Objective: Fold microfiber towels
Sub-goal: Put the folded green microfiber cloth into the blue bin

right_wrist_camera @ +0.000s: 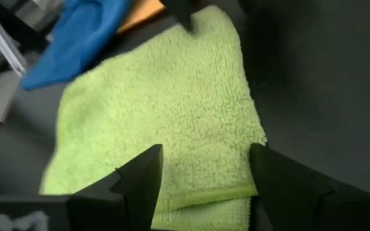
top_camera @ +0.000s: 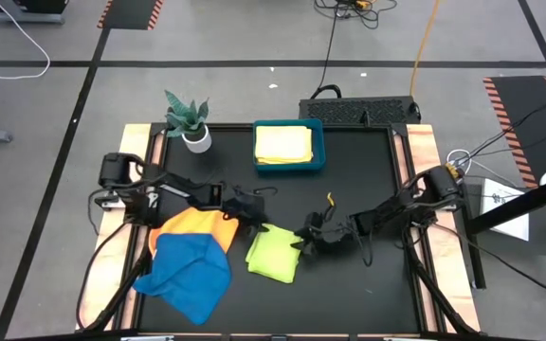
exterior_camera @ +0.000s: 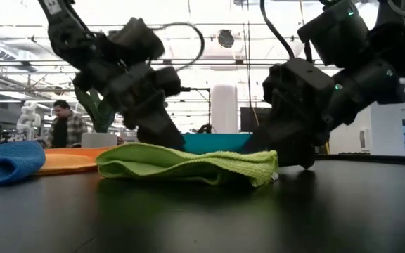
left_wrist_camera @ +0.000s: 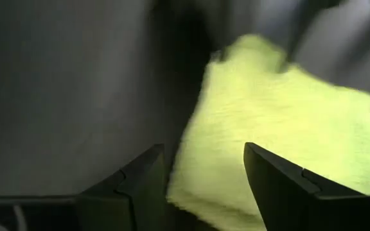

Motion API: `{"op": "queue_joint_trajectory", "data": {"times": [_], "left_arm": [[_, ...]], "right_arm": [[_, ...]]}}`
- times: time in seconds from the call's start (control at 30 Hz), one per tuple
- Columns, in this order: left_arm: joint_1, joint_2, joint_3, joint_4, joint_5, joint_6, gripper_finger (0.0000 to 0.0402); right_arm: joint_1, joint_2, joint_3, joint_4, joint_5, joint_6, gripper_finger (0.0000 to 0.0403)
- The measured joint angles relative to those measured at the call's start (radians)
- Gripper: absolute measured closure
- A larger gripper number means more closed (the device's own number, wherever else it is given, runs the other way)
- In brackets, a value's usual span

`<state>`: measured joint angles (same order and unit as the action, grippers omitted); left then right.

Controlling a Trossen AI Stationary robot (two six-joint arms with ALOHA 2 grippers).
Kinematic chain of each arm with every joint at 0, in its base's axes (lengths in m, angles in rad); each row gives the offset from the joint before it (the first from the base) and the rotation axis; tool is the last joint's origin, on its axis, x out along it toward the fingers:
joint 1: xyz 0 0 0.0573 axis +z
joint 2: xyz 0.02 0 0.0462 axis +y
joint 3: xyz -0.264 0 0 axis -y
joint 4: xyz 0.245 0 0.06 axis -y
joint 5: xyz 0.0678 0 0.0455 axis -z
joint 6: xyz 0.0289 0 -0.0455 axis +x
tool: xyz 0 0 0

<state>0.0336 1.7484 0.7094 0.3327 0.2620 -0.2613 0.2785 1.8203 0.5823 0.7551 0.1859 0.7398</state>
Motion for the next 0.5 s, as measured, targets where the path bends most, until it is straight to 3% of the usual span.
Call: {"op": "queue_joint_trajectory", "data": {"times": [0.3, 0.4, 0.5], "left_arm": [[0.025, 0.088, 0.004, 0.009, 0.134, -0.059, 0.0188], [0.015, 0.089, 0.005, -0.004, 0.122, -0.061, 0.0196], [0.004, 0.085, 0.003, -0.004, 0.101, -0.023, 0.0234]], "right_arm": [[0.012, 0.043, 0.001, 0.025, -0.007, 0.026, 0.0193], [0.024, 0.046, 0.0, 0.029, -0.007, -0.008, 0.0216], [0.036, 0.047, 0.0, 0.018, 0.002, -0.04, 0.026]]}}
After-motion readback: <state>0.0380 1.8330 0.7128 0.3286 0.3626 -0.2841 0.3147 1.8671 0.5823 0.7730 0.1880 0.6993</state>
